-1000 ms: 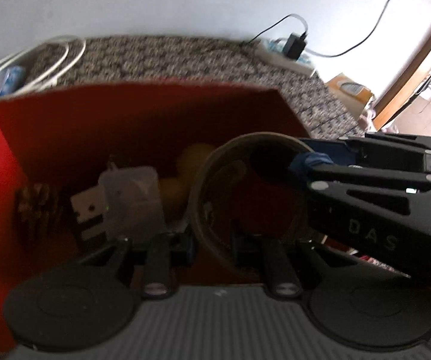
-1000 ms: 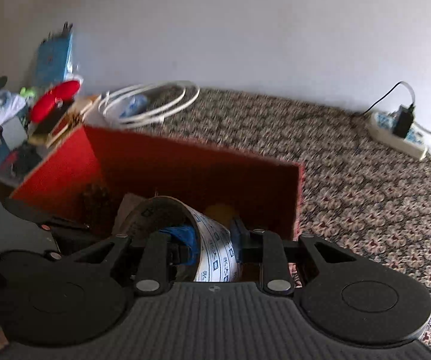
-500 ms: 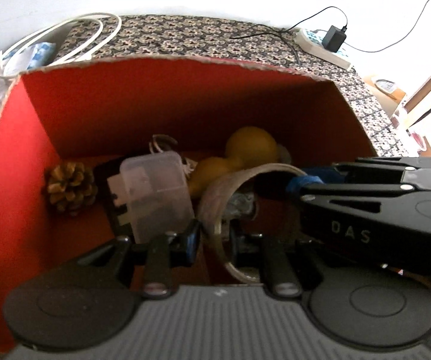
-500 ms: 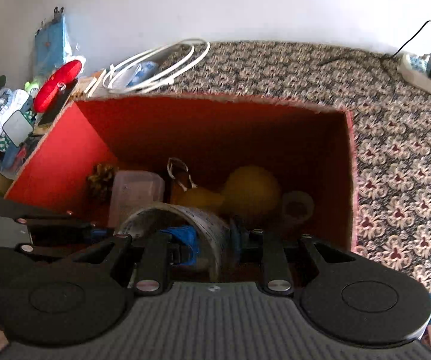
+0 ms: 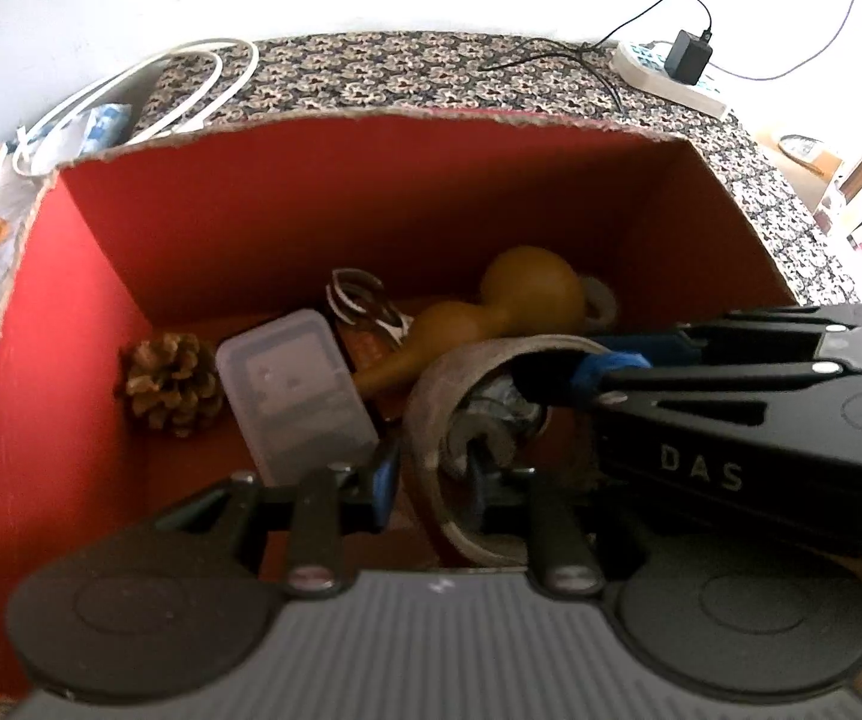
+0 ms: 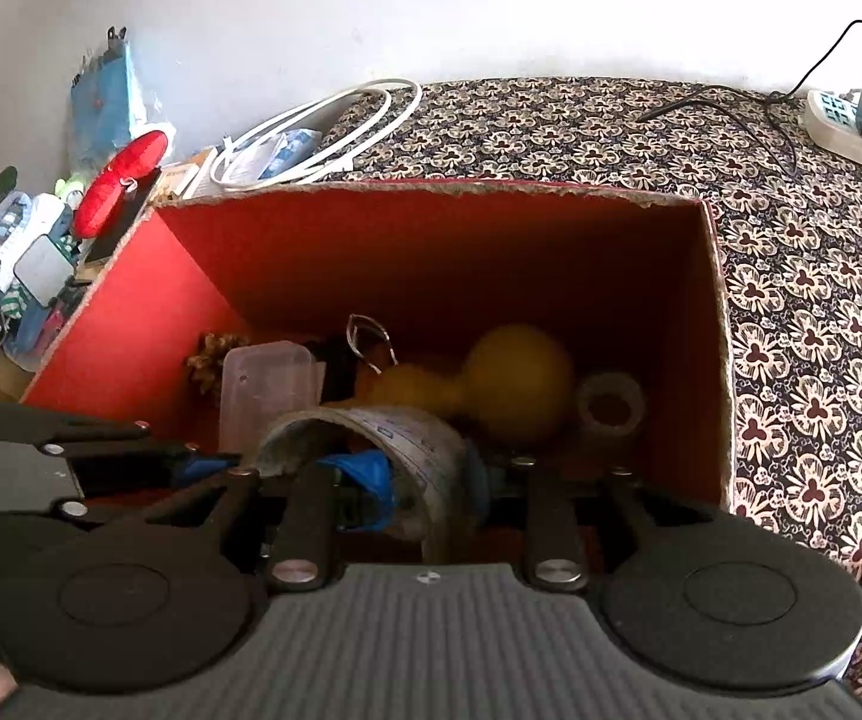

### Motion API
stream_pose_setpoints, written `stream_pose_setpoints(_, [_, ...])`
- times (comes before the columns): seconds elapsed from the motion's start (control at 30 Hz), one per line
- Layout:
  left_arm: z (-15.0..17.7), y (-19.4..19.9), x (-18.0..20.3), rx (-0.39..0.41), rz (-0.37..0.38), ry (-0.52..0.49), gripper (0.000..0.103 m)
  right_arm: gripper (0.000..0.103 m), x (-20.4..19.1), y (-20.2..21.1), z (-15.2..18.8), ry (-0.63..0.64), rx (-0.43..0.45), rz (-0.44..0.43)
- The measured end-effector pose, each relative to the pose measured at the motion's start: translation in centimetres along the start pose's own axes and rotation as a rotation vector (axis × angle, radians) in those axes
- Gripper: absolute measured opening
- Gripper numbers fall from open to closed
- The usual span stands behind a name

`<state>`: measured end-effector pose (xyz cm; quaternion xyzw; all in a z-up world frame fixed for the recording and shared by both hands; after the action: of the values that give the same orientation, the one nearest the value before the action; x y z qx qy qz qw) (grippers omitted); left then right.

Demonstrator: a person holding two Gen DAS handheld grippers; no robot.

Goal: Organize rigid objects
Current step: 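Lower the tape roll into the box and open the right gripper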

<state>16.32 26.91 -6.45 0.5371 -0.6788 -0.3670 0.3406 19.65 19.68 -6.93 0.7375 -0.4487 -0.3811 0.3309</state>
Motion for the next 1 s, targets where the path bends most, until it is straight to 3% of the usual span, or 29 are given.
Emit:
stream_pose_setpoints(0.2, [-0.1,-0.1,0.1,-0.001,0.003,0.011,0.021,0.009,0.2,1.1,0.1,-0.051,0.019,-0.055])
stream_pose_setpoints(0.37, [0.0,0.0,0.1,-0.005,-0.007,0.019,0.020,0.008,0.1,1.2,0.3,-0.057,0.042,-0.047])
stream_pose_setpoints(0.5, [0.0,0.3,-0.1,-0.003,-0.016,0.033,0.020,0.008,0.2,1.6,0.6,-0.120,0.038,-0.100])
stream_pose_setpoints(1.0, [0.3,3.0,0.6,0.046,-0.066,0.015,0.021,0.009,0.5,4.6,1.5,-0.159,0.150,-0.075])
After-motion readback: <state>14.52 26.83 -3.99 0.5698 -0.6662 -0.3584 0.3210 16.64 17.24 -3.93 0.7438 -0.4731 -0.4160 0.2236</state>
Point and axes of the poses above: each gripper's, at about its wrist camera, not at the fingertips, and y roughly against the way its jaws point, x to its right, z to its underside, the point moved 8 cm from there along -y, roughly the way its jaws point, and after that the axes turned 7 degrees about -y, right-handed, at the moved point
